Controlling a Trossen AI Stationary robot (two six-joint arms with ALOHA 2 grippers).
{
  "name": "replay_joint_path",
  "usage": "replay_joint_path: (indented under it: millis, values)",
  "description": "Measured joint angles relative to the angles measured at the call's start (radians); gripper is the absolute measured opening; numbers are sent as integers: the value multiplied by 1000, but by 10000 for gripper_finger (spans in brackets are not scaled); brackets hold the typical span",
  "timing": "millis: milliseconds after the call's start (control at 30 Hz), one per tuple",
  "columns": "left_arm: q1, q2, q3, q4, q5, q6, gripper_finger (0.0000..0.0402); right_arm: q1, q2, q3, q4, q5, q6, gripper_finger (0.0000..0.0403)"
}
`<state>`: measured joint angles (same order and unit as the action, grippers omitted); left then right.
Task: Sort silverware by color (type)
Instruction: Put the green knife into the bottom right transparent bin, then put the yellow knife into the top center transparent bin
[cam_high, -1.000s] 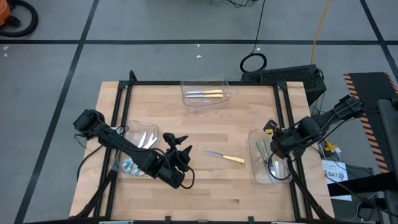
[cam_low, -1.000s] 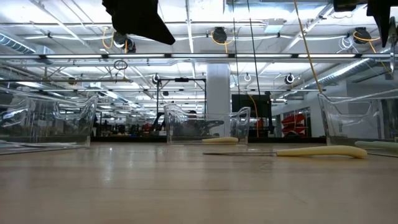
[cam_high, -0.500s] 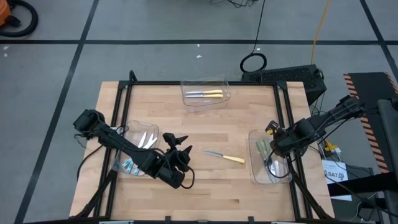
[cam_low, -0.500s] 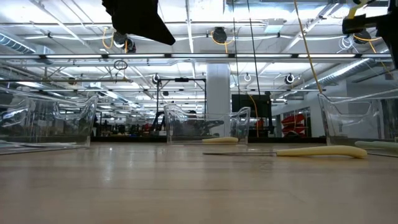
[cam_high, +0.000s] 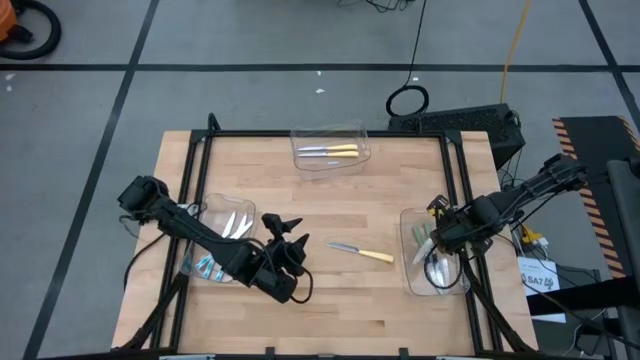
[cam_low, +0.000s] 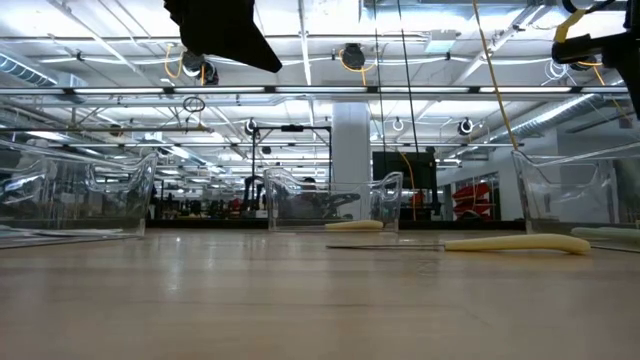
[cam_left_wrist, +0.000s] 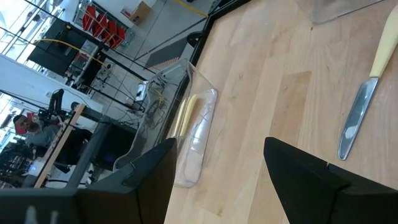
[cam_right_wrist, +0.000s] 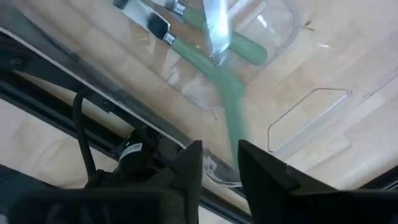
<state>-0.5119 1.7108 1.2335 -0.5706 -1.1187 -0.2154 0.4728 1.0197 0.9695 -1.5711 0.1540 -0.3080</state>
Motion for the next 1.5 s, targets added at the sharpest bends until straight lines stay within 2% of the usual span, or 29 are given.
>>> replay_joint_path:
  millis: [100,267,500,600,700,833,1067,1233,1400,1500]
  values:
    - [0,0,0,0,0,-3,248,0,15,0,0,13,22,114]
    - [3,0,0,3,10,-4,248,0,66,27,0,91,187,121]
    - [34,0,0,84,134,47,248,0,158,137,36,110,480,106]
    - [51,0,0,135,195,94,248,0,191,177,135,108,615,99]
    - [67,0,0,177,256,136,248,5,213,184,316,108,709,94]
    - [86,0,0,190,328,157,248,34,247,184,519,121,701,94]
    - [110,0,0,182,345,122,248,102,351,184,710,341,702,93]
    - [131,5,0,200,437,102,248,135,458,184,804,419,817,93]
    - [149,7,0,265,519,149,248,124,535,184,816,416,816,93]
    - [158,7,0,288,557,168,248,105,550,184,807,361,816,93]
